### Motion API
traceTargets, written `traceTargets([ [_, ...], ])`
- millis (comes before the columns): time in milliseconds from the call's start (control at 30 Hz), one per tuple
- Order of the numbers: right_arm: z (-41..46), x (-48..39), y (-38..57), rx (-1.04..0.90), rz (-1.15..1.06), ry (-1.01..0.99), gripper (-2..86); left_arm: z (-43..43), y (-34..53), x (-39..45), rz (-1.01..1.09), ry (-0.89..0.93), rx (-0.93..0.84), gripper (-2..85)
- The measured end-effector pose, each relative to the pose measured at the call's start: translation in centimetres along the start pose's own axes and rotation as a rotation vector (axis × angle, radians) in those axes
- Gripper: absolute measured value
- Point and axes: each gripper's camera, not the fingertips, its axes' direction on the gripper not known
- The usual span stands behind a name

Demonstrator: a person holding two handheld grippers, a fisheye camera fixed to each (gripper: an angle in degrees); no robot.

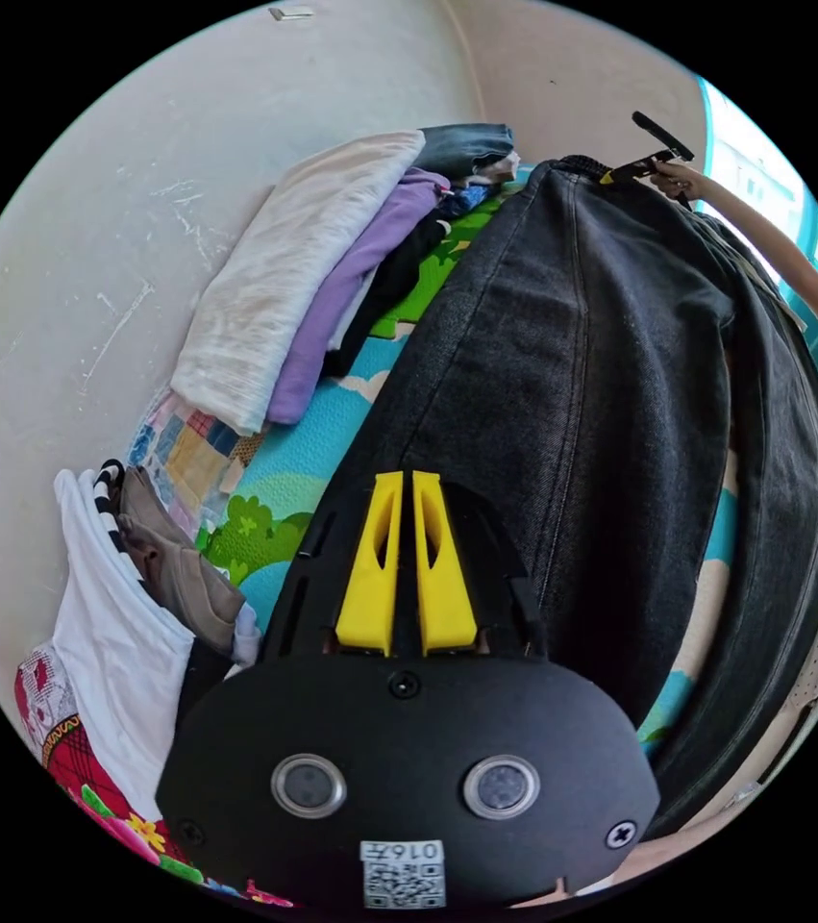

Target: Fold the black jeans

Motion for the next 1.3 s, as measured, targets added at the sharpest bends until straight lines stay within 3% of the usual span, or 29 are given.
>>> traceTargets([
  [300,-1.4,3.1,2.0,0.077,0.173,-0.191,10.7,-1.7,-2.8,0.2,0.006,-0.050,-0.057,-1.0],
  [733,-7.8,-3.2,4.5,0.224,-0.001,-0.127,1.8,-7.3,-2.9,3.8,0.062,-0.082,0.009,-1.0],
  [933,-13.3,-8.5,6.3,0.328,-0.055,-0.021,1.5,-9.6,-3.7,1.5,-0.095,0.054,0.045,-1.0],
  [1000,-15.3,-9.6,7.5,0.385,-0.054,-0.002,1.5,-8.0,-3.1,-0.3,-0.232,0.151,0.093,-1.0],
  [1067,-16.1,-10.7,8.1,0.420,-0.051,0.016,1.8,-5.0,-3.5,0.1,-0.268,0.131,0.070,-1.0],
  [1200,-10.1,-11.1,5.2,0.299,0.016,-0.010,2.9,5.3,-7.3,4.1,-0.324,-0.033,-0.123,-1.0],
  [1267,-3.3,-12.6,3.0,0.011,0.047,0.134,5.1,9.6,-9.0,6.5,-0.299,-0.120,-0.229,-1.0],
  [1300,-2.6,-13.3,2.8,-0.020,0.036,0.173,5.8,11.9,-10.0,8.1,-0.269,-0.175,-0.302,-1.0],
])
